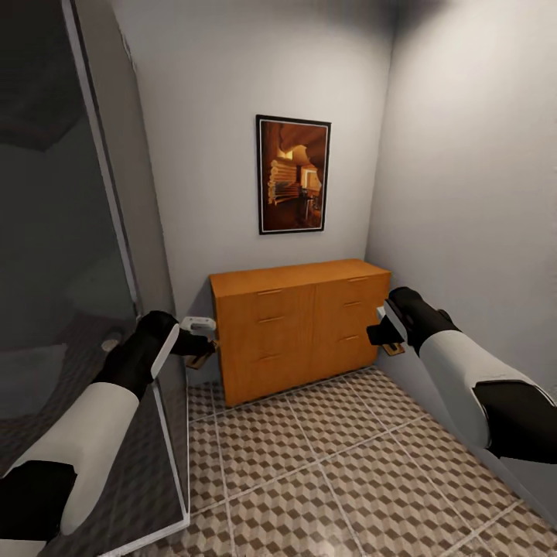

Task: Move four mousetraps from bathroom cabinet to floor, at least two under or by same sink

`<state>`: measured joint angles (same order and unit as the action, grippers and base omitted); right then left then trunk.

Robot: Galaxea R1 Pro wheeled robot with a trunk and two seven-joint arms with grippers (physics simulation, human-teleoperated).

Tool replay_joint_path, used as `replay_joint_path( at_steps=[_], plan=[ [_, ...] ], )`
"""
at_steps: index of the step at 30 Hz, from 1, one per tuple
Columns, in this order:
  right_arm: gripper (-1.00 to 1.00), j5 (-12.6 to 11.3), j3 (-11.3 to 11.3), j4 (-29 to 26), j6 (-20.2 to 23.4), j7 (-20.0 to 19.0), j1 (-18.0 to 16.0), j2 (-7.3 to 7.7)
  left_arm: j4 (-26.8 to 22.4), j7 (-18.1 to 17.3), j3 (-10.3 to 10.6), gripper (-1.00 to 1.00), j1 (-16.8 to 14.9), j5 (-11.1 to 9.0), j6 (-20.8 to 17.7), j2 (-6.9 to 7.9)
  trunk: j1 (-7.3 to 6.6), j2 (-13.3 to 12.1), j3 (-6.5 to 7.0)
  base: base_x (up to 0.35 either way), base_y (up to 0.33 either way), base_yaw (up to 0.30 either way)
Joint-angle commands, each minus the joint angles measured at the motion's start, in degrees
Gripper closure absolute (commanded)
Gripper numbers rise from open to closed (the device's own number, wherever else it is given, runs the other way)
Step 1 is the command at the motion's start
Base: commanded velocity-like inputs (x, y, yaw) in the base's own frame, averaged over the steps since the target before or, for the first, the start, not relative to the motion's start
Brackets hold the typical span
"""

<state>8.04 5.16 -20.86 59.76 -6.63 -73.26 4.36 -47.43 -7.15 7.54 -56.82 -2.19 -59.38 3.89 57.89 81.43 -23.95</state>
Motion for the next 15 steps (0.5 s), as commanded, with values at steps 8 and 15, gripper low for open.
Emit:
replay_joint_path(
  at_steps=[8, 15],
  plan=[
    [1.0, 0.42, 0.38, 0.02, 0.24, -0.58, -0.04, 0.11, 0.04, 0.01, 0.2, 1.0, -0.04, -0.18, -0.21, 0.02, -0.04, 0.04, -0.07, -0.348, 0.0, 0.0],
    [1.0, 0.4, 0.38, 0.03, 0.24, -0.58, -0.04, 0.12, 0.06, 0.03, 0.2, 1.0, -0.04, -0.18, -0.21, -0.02, -0.04, 0.04, -0.07, -0.347, 0.0, 0.0]
  ],
)
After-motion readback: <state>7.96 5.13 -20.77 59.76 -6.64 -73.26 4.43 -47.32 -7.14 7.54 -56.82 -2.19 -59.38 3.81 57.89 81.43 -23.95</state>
